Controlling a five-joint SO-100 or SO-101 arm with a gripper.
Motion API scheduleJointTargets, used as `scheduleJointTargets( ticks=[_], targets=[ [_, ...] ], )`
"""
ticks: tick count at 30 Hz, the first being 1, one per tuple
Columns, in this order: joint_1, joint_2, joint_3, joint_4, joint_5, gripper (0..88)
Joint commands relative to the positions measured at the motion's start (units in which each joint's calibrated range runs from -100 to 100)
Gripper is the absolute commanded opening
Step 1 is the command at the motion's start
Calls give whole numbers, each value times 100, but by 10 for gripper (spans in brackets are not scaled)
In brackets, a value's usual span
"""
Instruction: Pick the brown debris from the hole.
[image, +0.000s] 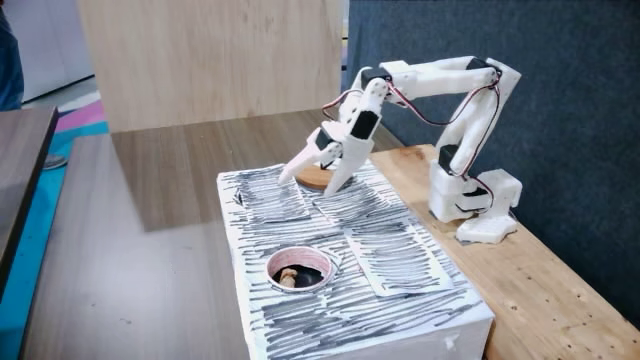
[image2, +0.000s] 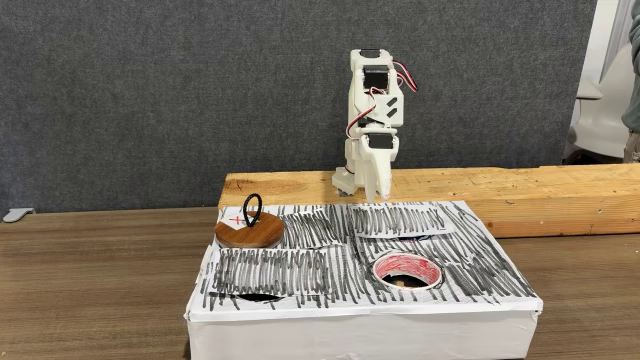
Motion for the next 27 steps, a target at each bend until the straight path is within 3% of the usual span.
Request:
scheduleJointTargets(
  ticks=[1, 20, 27],
  targets=[
    [-85, -733, 17, 52, 35, 179],
    [-92, -692, 17, 1, 40, 264],
    [-100, 506, -1, -32, 40, 261]
  ],
)
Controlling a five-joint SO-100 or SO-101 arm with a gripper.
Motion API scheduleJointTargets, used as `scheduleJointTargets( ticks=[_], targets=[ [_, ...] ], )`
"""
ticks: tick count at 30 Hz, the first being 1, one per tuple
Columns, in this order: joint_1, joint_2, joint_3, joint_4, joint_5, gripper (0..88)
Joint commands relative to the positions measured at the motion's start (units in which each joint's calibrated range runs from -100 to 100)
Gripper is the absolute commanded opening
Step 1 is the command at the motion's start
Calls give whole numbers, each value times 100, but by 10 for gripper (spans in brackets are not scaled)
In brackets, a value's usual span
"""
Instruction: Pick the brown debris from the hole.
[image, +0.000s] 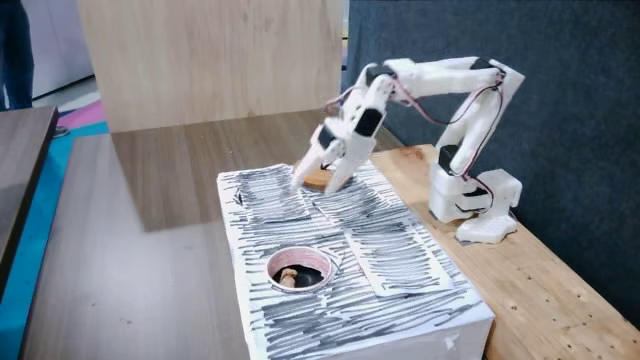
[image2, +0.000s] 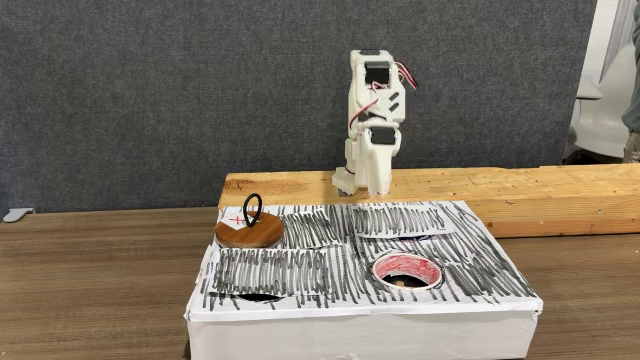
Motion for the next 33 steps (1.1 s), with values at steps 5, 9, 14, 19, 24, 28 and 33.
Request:
scheduleJointTargets(
  ticks=[5, 9, 14, 19, 24, 28, 33],
  targets=[
    [-347, 1427, -153, -66, 20, 261],
    [-822, 1762, -430, -184, 20, 261],
    [-1158, 2039, -814, -460, 20, 261],
    [-1158, 2566, -1333, -553, 25, 261],
    [-1158, 3287, -1851, -553, 25, 261],
    [-1158, 3772, -2066, -561, 25, 261],
    [-1114, 4275, -2173, -871, 25, 261]
  ],
)
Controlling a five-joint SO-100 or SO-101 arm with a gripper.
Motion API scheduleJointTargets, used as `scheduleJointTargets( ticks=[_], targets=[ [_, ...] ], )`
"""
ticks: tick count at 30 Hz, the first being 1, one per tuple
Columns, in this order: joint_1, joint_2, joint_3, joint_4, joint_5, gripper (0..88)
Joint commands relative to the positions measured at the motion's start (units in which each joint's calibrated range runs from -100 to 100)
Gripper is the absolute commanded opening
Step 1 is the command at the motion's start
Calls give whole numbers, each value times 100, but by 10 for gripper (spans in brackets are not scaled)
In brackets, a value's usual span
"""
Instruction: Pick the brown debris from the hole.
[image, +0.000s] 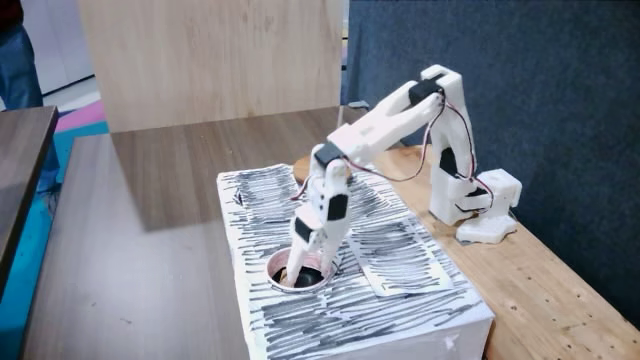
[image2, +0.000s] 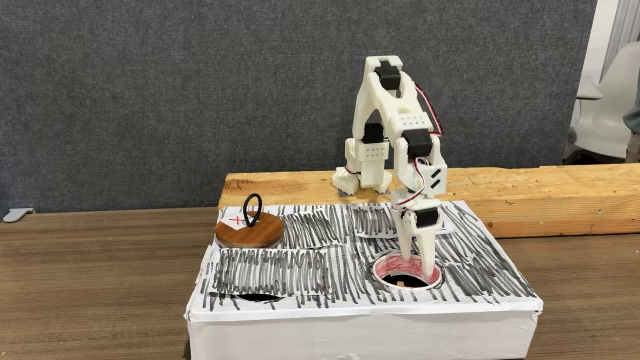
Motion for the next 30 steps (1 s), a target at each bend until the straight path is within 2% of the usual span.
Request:
scheduleJointTargets(
  ticks=[1, 10, 17, 26, 30],
  targets=[
    [7, 206, -214, -263, 9, 261],
    [15, 1026, -214, -850, 9, 261],
    [37, 1303, -223, -884, 9, 260],
    [950, 1320, -518, -884, 4, 260],
    [987, 1311, -554, -876, 4, 260]
  ],
)
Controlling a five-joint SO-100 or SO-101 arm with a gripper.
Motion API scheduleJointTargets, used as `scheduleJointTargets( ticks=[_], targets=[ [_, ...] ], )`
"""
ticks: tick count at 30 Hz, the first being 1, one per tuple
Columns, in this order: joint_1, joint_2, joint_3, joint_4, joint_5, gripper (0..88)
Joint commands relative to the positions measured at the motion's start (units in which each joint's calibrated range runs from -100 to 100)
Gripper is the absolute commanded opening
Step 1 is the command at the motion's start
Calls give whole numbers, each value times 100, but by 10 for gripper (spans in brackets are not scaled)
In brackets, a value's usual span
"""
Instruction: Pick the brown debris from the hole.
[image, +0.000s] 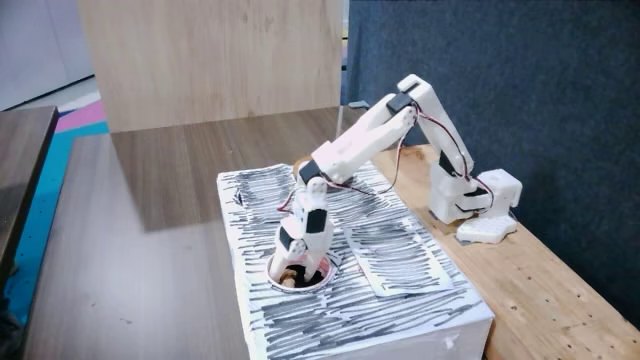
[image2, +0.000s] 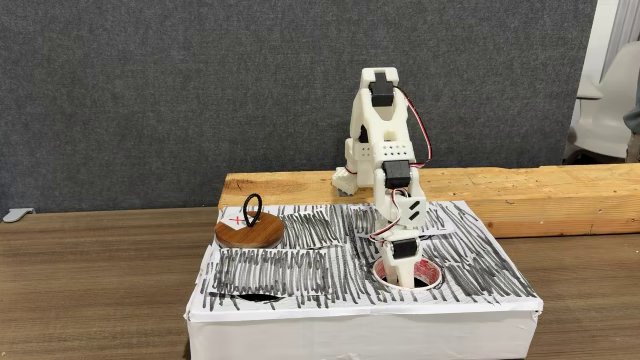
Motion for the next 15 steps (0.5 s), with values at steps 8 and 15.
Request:
scheduleJointTargets(
  ticks=[8, 15],
  targets=[
    [-32, -59, -41, -30, 30, 260],
    [-105, 16, -50, 12, 30, 190]
  ],
)
